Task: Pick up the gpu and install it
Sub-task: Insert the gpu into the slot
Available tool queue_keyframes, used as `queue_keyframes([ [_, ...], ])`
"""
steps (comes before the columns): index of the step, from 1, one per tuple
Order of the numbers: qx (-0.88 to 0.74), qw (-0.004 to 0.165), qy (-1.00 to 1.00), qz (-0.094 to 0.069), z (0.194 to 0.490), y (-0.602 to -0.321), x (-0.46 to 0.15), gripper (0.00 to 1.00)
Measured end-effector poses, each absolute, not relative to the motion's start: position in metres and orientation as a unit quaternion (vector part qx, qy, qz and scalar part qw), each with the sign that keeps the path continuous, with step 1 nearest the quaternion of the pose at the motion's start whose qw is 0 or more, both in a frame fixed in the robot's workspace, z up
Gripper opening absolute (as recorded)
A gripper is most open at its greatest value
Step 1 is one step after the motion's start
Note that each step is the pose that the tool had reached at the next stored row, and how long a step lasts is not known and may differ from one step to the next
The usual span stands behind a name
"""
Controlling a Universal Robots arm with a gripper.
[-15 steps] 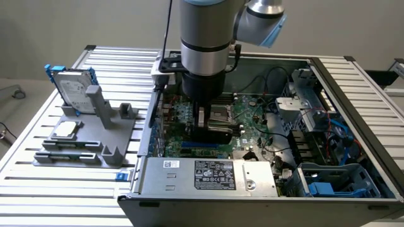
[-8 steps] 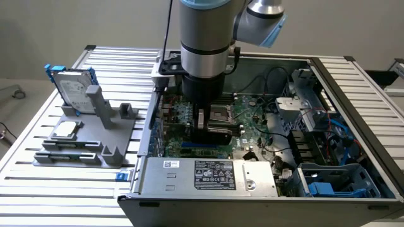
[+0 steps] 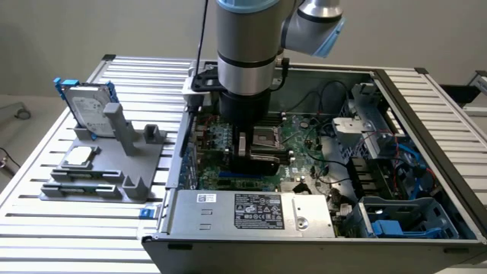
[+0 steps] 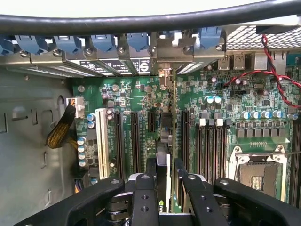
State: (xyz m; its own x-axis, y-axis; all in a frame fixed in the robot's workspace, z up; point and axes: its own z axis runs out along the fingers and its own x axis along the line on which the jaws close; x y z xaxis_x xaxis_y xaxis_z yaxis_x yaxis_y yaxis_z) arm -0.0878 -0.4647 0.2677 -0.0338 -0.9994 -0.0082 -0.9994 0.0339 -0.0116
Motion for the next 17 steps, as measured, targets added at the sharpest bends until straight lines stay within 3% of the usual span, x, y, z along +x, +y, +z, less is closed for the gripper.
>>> queue_keyframes([
  [17, -0.7, 0.01, 0.714, 0.002, 0.2631, -0.4647, -0.09, 0.26],
])
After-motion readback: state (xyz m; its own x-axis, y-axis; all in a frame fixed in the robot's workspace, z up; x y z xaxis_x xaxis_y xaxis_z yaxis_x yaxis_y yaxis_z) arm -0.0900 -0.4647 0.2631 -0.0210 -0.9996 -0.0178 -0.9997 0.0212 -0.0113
